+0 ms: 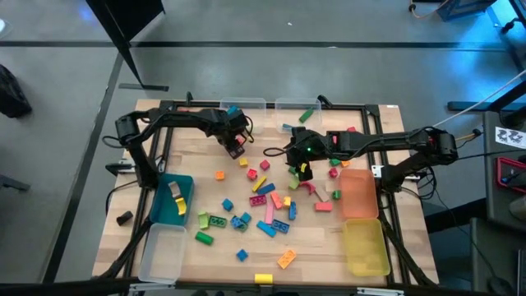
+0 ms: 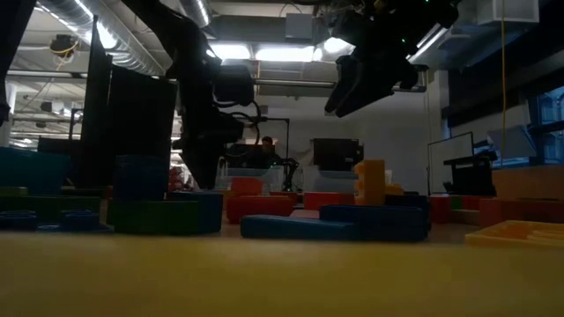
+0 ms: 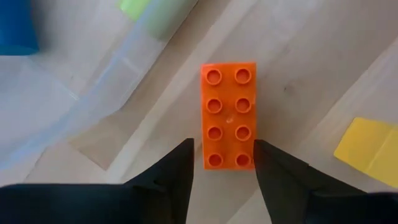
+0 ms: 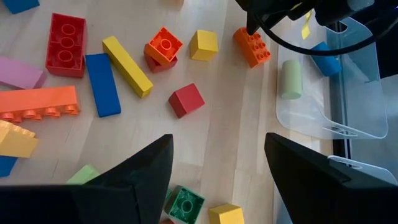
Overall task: Sort blocks by size
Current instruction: Put the orange game piece into the bottom left transparent bin
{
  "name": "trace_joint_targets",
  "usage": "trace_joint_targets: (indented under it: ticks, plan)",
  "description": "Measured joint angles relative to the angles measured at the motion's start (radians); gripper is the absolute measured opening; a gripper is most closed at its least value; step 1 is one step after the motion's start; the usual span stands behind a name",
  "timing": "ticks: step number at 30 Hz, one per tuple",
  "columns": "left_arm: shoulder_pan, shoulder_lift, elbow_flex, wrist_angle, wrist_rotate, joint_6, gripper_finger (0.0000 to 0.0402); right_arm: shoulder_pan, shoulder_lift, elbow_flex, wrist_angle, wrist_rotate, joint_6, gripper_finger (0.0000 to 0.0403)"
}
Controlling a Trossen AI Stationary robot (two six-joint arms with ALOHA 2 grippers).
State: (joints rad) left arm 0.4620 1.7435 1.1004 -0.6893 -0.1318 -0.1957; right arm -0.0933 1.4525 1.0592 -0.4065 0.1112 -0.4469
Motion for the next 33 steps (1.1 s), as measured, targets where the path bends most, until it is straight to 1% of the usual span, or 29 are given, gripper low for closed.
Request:
trace_joint_targets:
  ticks: [5, 8, 18, 25, 29, 31, 33]
  plan:
    - [0.0, 0.0, 0.0, 0.0, 0.0, -0.006, 0.0199, 0.0, 0.0, 0.0, 0.0, 0.0, 0.001, 0.0253]
    - [0.0, 0.0, 0.0, 0.0, 0.0, -0.006, 0.0213, 0.0, 0.0, 0.0, 0.0, 0.0, 0.001, 0.0253]
    - [0.005, 0.012, 0.0, 0.023, 0.03, -0.008, 0.0217, 0.0, 0.0, 0.0, 0.0, 0.0, 0.004, 0.0253]
    - [0.005, 0.095, 0.0, 0.035, 0.03, -0.001, 0.0217, 0.001, 0.0, 0.0, -0.019, 0.0, 0.004, 0.0253]
    - [0.004, 0.108, 0.003, 0.042, 0.032, 0.026, 0.0208, 0.001, 0.0, 0.0, -0.025, 0.009, 0.004, 0.0253]
    - [0.004, 0.106, 0.003, 0.043, 0.034, 0.04, 0.0188, 0.001, 0.0, 0.0, -0.024, 0.01, 0.004, 0.0253]
    - [0.004, 0.098, 0.002, 0.039, 0.039, 0.043, 0.0158, 0.001, 0.0, 0.0, -0.024, 0.01, 0.004, 0.0253]
